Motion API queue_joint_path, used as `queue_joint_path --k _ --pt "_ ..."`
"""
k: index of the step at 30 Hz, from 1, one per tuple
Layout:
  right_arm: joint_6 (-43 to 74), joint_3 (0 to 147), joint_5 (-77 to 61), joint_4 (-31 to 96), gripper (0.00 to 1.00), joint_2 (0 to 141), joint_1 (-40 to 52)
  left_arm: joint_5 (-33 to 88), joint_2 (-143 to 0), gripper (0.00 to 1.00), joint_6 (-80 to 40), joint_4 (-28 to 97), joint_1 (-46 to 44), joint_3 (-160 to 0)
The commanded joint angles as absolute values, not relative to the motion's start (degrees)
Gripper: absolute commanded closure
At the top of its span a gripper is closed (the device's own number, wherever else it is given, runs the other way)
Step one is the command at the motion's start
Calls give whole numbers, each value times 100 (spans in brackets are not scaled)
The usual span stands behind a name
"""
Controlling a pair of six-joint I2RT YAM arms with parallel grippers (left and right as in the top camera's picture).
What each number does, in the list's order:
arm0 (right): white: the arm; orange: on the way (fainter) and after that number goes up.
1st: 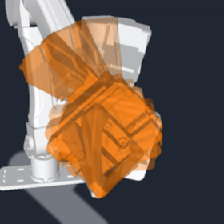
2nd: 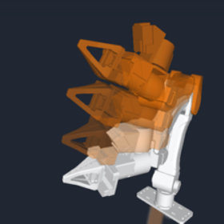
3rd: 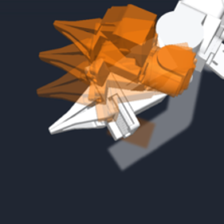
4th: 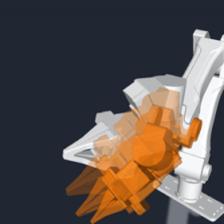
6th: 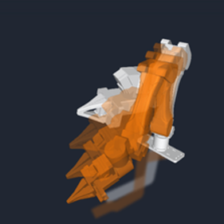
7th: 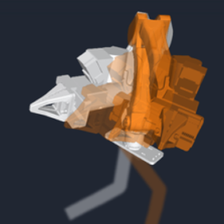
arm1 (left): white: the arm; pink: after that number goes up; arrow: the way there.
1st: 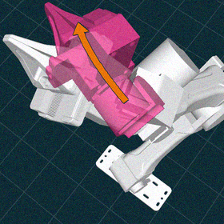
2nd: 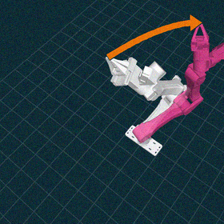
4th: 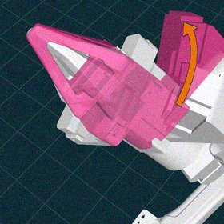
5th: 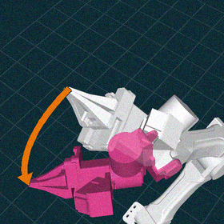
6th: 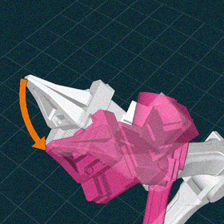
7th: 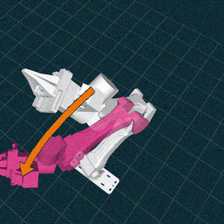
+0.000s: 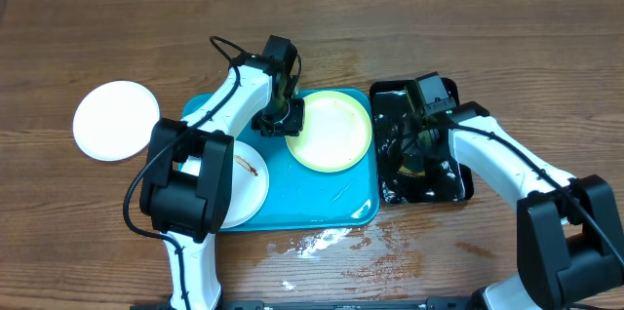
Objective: Clean dirty plates on tray and stack at the side
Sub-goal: 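Return the sponge to the black tray with the right gripper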
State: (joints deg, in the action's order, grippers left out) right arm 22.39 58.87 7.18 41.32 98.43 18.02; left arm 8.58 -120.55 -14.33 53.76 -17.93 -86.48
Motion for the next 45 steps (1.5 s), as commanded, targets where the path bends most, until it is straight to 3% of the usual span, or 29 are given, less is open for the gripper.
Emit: queue_joint_path --k 1,4,5,14,30,36,45 --pt "2252 5909 272 4182 51 9828 1782 862 -12086 65 -1334 5395 -1844 -8595" --pt "2255 5728 290 4082 51 9828 1782 858 -12086 84 -1332 5317 -1927 -8595" --pt "2250 5688 318 4080 51 9828 1780 834 -12086 96 -1328 5319 -1959 -8595" --pt "2287 5975 143 4812 47 9828 1299 298 -12086 96 -1330 6086 -1876 -9472" --pt "2263 5983 -143 4884 46 9828 1111 -40 -12086 96 -1326 6807 -1876 -10436" --pt "2244 6007 -167 4925 30 9828 1111 -340 -12086 96 -1328 7286 -1879 -11163" --pt "2246 6479 -740 5404 22 9828 1111 -60 -12086 96 -1374 7170 -2049 -11590"
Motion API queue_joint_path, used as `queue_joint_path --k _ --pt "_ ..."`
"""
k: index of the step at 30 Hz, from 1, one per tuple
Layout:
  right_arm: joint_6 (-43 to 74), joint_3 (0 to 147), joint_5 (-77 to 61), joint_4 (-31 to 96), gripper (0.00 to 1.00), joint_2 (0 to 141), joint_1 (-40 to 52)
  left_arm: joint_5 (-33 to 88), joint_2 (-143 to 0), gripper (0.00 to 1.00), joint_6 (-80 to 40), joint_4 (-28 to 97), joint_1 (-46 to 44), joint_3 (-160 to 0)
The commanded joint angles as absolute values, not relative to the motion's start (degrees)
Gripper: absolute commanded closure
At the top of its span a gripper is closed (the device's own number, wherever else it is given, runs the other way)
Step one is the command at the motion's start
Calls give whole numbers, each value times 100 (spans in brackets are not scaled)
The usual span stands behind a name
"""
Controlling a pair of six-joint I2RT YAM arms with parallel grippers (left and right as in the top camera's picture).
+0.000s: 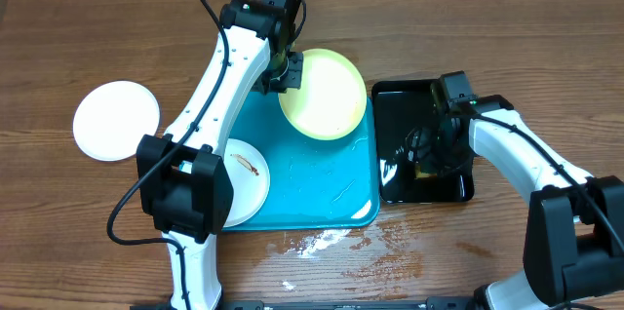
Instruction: Clean dirty plates on tray and stack at the side
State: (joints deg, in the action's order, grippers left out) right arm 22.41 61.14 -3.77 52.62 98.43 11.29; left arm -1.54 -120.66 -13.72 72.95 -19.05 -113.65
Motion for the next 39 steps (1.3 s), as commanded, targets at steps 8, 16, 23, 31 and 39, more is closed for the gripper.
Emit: queue_joint_path --k 8,16,23,31,39 --pt "2060 7332 -923 6772 3 9826 740 -646 -12086 96 -1417 6311 -2821 -11601" --pt "1594 7330 -1916 6718 3 9828 -530 -3107 -12086 96 -1393 5660 -3946 -11603" --pt "1597 7330 -1940 6622 2 9828 -801 -6104 -12086 96 -1212 4939 -5175 -11601" --pt "1553 7330 -1940 6613 0 9828 -801 -7091 -12086 96 -1245 4751 -5610 -11601" --pt "1450 7312 -1979 6667 0 9828 -735 -5660 -12086 96 -1247 5006 -5374 -11601"
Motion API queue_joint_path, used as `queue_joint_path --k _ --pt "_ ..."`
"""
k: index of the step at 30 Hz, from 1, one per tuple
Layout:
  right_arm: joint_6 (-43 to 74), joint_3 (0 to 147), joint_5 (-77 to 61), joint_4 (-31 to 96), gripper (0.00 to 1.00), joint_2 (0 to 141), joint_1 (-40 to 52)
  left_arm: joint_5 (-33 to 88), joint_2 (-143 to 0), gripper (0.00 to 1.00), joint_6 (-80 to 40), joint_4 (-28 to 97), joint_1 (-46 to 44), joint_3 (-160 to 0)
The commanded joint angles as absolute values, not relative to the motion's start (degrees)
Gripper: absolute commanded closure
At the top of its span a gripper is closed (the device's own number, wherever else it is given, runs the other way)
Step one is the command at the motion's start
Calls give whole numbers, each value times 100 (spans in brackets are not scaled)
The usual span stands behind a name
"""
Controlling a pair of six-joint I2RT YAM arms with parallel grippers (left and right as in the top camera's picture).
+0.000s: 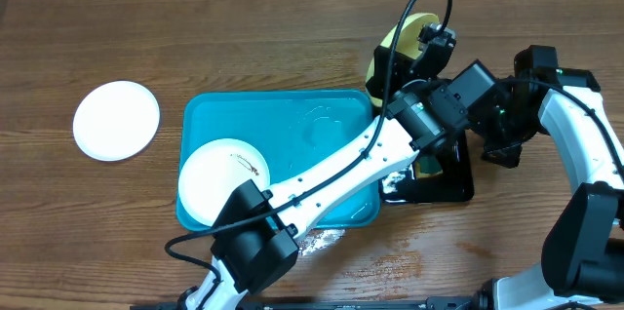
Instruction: Clean dirty plates on tray and stack at the side
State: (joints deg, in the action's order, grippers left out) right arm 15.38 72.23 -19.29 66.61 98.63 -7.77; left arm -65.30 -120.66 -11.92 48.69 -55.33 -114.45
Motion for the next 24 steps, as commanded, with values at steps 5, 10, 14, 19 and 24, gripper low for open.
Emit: queue_joint_path --k 5,10,14,19,24 --pt "1448 7306 -1959 6678 0 9828 -707 -3048 -12084 96 -1658 5697 -4525 -11605" --pt "1431 7264 -1953 6720 5 9828 -475 272 -12084 96 -1839 6136 -3120 -11605" --pt "1354 7225 -1332 6643 11 9828 215 2596 -12084 96 -1557 6628 -1839 -11603" --pt "1761 6877 -5 6237 11 9828 1109 2399 -12086 96 -1122 7520 -1061 -11336" --pt "1761 6099 148 5240 11 9828 1341 2305 -12086 96 -1026 7107 -1197 -10586"
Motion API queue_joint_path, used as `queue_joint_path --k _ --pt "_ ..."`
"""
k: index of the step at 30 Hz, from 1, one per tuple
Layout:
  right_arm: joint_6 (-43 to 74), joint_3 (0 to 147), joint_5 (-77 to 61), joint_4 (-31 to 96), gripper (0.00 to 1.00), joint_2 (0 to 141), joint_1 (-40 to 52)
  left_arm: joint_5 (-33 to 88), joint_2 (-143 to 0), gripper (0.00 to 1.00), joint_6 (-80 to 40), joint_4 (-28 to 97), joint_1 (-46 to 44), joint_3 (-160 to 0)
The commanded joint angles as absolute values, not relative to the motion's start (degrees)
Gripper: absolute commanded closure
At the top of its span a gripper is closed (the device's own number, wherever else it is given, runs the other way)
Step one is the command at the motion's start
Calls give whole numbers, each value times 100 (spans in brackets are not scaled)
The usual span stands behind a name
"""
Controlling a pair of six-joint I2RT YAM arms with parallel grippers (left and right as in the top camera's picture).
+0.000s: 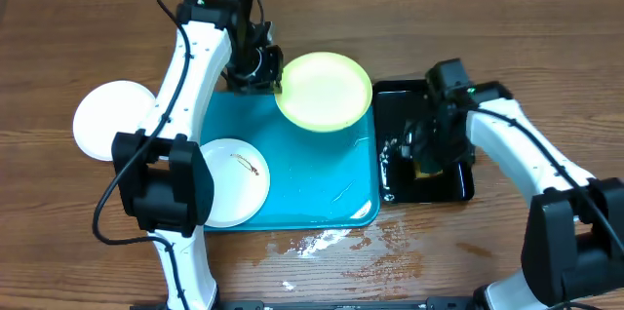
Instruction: Clean dirty plates on tray and stack at the side
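Note:
My left gripper (265, 68) is shut on the left rim of a yellow-green plate (324, 91). It holds the plate level over the back right corner of the teal tray (312, 203). A white plate (234, 181) with a brown smear lies in the tray's front left. A clean white plate (107, 120) lies on the table to the left, partly behind my left arm. My right gripper (429, 149) is down inside the black bin (395, 96), over something yellow (425, 166). Its fingers are hidden in the dark bin.
White residue and wet spots (322, 242) lie on the wooden table in front of the tray. The black bin stands right against the tray's right side. My left arm runs along the tray's left edge.
My left arm was stretched over the black bin with the yellow-green plate tilted there. Now the plate is level over the tray's back right corner. My right gripper, then right of the bin, is now inside it.
The yellow-green plate first lay on the tray with my left gripper at its rim and my right gripper in the bin. Then it was held at the tray's back edge, then tilted over the bin with the right gripper drawn aside. Now it is back over the tray.

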State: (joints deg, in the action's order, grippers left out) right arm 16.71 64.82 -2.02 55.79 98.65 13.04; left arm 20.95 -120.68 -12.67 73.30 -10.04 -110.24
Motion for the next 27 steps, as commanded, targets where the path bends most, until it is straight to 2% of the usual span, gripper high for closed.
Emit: queue_joint_path --k 1,2,5,9,11,12,14,17,24,26,27 --pt "1758 5922 145 5000 11 9828 1339 2202 -12086 96 -1028 6904 -1256 -10392" --pt "1758 5795 145 4840 12 9828 1339 2121 -12086 96 -1031 6790 -1297 -10278" --pt "1756 5509 143 4429 21 9828 1345 1793 -12086 96 -1055 6252 -1463 -9880" --pt "1758 5489 141 4351 25 9828 1345 875 -12086 96 -1382 5763 -1649 -9452" --pt "1756 5492 141 4348 40 9828 1345 644 -12086 96 -1426 5660 -1699 -9308" --pt "1756 5492 141 4351 42 9828 1345 517 -12086 96 -1483 5621 -1715 -9231" --pt "1756 5492 84 4357 42 9828 1345 381 -12086 96 -1546 5551 -1715 -9131" --pt "1680 5551 80 4359 32 9828 1343 213 -12086 96 -1551 5572 -1697 -9122" --pt "1629 5776 80 4399 29 9828 1345 191 -12086 96 -1874 5586 -1686 -9105" --pt "1656 5739 75 4462 42 9828 1345 196 -12086 95 -2115 5588 -1699 -9037" --pt "1743 5710 78 4532 53 9828 1345 207 -12086 89 -2150 5586 -1719 -8982"
